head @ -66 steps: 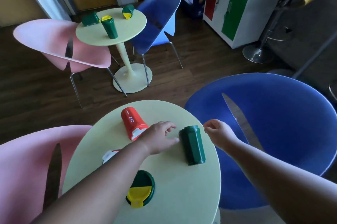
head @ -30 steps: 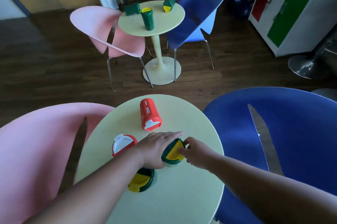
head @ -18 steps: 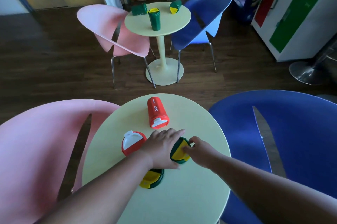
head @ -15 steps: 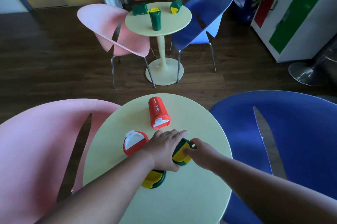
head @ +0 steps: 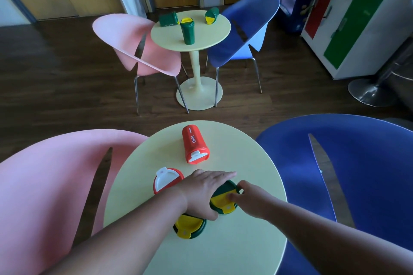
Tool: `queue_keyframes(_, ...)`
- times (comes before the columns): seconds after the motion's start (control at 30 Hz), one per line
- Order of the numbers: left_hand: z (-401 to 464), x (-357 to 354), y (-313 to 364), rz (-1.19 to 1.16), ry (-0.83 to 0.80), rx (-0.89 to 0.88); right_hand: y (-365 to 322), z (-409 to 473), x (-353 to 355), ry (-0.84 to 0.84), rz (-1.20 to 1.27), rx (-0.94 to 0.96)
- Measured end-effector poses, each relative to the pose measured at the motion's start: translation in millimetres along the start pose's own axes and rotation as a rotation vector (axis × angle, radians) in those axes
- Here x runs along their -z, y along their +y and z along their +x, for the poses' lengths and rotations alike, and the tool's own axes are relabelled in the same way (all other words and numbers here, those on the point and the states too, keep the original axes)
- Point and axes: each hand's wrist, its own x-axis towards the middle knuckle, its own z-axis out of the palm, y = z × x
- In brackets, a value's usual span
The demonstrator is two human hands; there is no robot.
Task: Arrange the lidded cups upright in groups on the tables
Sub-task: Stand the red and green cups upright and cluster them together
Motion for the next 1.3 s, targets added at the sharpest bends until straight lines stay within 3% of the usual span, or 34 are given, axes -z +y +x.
queue_keyframes(0.13,-5.9,10.3,-9.0,-0.187,0.153,0.104,-1.5,6.4,10.3,0.03,0.008,0.01)
queue_keyframes(0.27,-5.9,25.6,-31.5,-0.332,0.435,0.306,-15.4,20.7,27.6,0.087,0.027,0.076)
queue_keyframes(0.37,-1.5,35.7,-50.1,-0.385,0.526,0.46,-35.1,34.7,35.5,0.096,0.017,0.117)
queue_keyframes(0.53,16.8,50.4,-80.9,-0.385,0.367,0.584,-71.6,67.6,36.0,0.119,0.035,0.125)
queue_keyframes(0.7,42.3,48.2,-112.5,-0.326,0.111,0.575,-93.7,105.9,21.5,0.097,0.08,0.028)
queue_keyframes(0.83,62.5,36.9,-136.6,-0.383,-0.004,0.566,-102.1,128.9,11.8,0.04,0.02,0.017)
queue_keyframes(1.0,76.3,26.3,-149.2,-0.541,0.008,0.554,-107.9,143.4,7.3,-0.041,0.038,0.067)
queue_keyframes(1.3,59.5,39.3,-137.7,-0.585,0.023,0.511,-108.2,125.1,3.7,0.062,0.032,0.111)
